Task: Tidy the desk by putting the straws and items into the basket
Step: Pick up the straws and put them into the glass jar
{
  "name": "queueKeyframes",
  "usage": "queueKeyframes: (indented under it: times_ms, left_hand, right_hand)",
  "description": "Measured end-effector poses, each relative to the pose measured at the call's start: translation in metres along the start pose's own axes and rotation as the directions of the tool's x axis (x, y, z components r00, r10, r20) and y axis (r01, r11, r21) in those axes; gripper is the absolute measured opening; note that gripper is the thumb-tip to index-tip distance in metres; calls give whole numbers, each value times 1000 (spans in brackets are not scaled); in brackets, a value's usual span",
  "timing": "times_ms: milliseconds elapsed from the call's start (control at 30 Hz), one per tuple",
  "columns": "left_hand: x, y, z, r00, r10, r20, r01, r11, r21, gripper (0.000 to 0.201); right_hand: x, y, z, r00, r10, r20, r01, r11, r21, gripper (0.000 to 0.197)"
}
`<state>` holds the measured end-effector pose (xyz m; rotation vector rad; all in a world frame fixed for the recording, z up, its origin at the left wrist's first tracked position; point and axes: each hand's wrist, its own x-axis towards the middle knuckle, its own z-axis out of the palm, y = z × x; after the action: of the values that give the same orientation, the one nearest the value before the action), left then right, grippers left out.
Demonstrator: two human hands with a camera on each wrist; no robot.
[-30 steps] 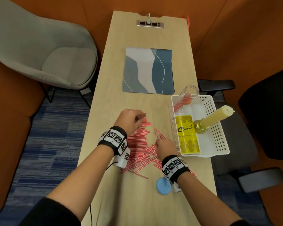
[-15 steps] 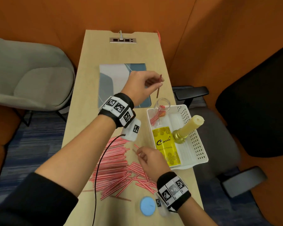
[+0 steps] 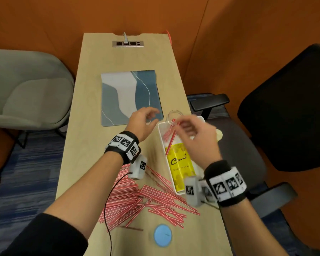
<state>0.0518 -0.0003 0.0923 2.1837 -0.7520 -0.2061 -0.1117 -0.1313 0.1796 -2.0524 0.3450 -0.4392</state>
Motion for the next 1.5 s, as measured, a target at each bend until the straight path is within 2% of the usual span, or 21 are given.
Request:
queueKeyframes:
  times_ms: [67,133,200,267,367,467,567,600,667,733,800,833,900,1000,1200,1400,1500]
  left_hand:
    - [-21,-29,-2,983,-171,66,162,979,123,16]
    - [-46,-59,-4,922,-346,173,291,915,278,17]
    - [-72,-80,-6,850,-470,238,361,849,386,20]
    - [-93,-95,-8,813,-527,249,392,810,437,26]
    - [-114,-108,-6,804,-532,267,356,789,500,33]
    - [-125,-114,-1,819,-509,264,331,796,507,28]
    - [-130,-116,4,847,-481,227,333,812,479,12]
    - [-131,-116,5,852,-477,217,338,817,466,8]
    - [-132,-117,5,858,-470,207,349,830,436,5]
    - [-134,-118,4,862,-463,205,354,841,409,6]
    - [-137,-118,2,868,-454,198,354,848,394,7]
    - [-138,-118,0,873,-448,195,351,853,387,7]
    - [-140,-118,-4,882,-430,191,340,863,373,7]
    - [-144,-116,-10,897,-394,199,305,879,367,11]
    - [-150,-109,-23,929,-334,160,280,915,290,15]
    - [-156,-102,-28,944,-290,158,260,947,187,40]
    - [-156,-97,-30,946,-279,163,250,952,177,44]
  right_hand:
    - [29,-3,-8,985,-44,-164,41,999,-21,12]
    - [53,-3,-12,960,-83,-268,70,996,-59,11]
    - [70,1,-12,941,-122,-317,100,991,-83,11]
    - [81,8,-8,936,-152,-317,117,985,-128,11]
    - [89,26,4,961,-126,-245,77,976,-202,12]
    - [82,41,15,982,-51,-184,-8,953,-304,28]
    - [57,39,32,976,-141,-166,73,929,-363,28]
    - [43,37,42,984,-143,-105,99,933,-345,24]
    - [11,42,70,991,-72,111,106,933,-344,17]
    - [-20,57,101,938,76,337,75,907,-415,14]
    - [-49,75,126,827,289,481,24,838,-545,15]
    - [-61,82,135,770,382,511,15,790,-613,18]
    - [-82,95,146,705,490,512,38,695,-718,24]
    - [-100,104,155,698,515,498,96,622,-777,27]
    - [-108,106,160,720,460,520,182,598,-781,33]
    - [-110,99,155,730,439,524,170,626,-761,29]
    - [-110,96,151,742,424,519,147,652,-744,24]
